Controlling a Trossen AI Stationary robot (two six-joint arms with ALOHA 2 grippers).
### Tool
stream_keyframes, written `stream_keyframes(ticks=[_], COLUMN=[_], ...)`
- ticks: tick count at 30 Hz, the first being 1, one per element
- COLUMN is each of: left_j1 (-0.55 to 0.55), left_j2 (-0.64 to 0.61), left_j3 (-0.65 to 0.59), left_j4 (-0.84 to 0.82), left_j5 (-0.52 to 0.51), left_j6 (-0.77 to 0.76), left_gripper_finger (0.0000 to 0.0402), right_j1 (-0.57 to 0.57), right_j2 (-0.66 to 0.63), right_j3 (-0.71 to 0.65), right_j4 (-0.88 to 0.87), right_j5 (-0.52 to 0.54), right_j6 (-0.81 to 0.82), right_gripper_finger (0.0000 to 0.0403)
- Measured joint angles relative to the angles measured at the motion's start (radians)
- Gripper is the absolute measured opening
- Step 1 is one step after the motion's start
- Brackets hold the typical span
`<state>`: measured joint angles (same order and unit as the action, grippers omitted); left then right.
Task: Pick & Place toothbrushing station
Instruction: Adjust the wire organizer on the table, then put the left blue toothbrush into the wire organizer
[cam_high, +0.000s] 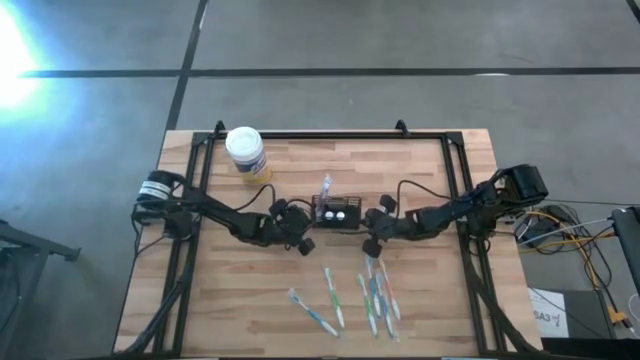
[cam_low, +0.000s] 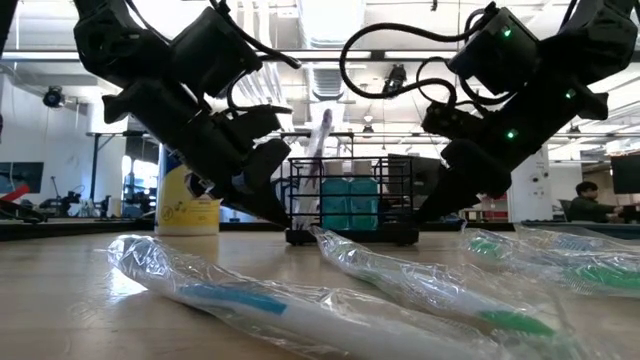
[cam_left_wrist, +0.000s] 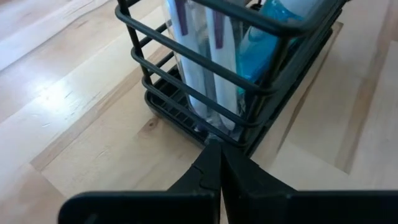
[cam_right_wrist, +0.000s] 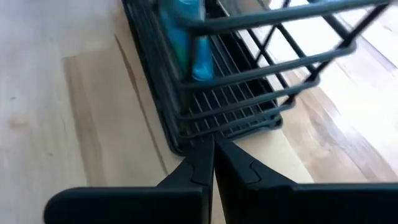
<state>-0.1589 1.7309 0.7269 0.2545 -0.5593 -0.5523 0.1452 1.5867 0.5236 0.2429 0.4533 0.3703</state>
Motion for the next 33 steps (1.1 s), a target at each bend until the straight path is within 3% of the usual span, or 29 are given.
stream_keyframes(ticks=[19,33], left_j1=[-0.001,-0.029], left_j2=[-0.004,-0.113], left_j3=[0.000,-0.016], left_j4=[-0.009,-0.125], left_j5=[-0.036,-0.039], left_j6=[0.034,0.059], left_gripper_finger=[0.0017,0.0036], right_j1=[0.009,0.115], right_j2=[-0.024,-0.267], right_j3=[-0.004,-0.032], right_j4=[-0.040,-0.111], right_j5=[0.007,0.002], right_j6=[-0.004,-0.072], right_gripper_finger=[0.0008,0.0008])
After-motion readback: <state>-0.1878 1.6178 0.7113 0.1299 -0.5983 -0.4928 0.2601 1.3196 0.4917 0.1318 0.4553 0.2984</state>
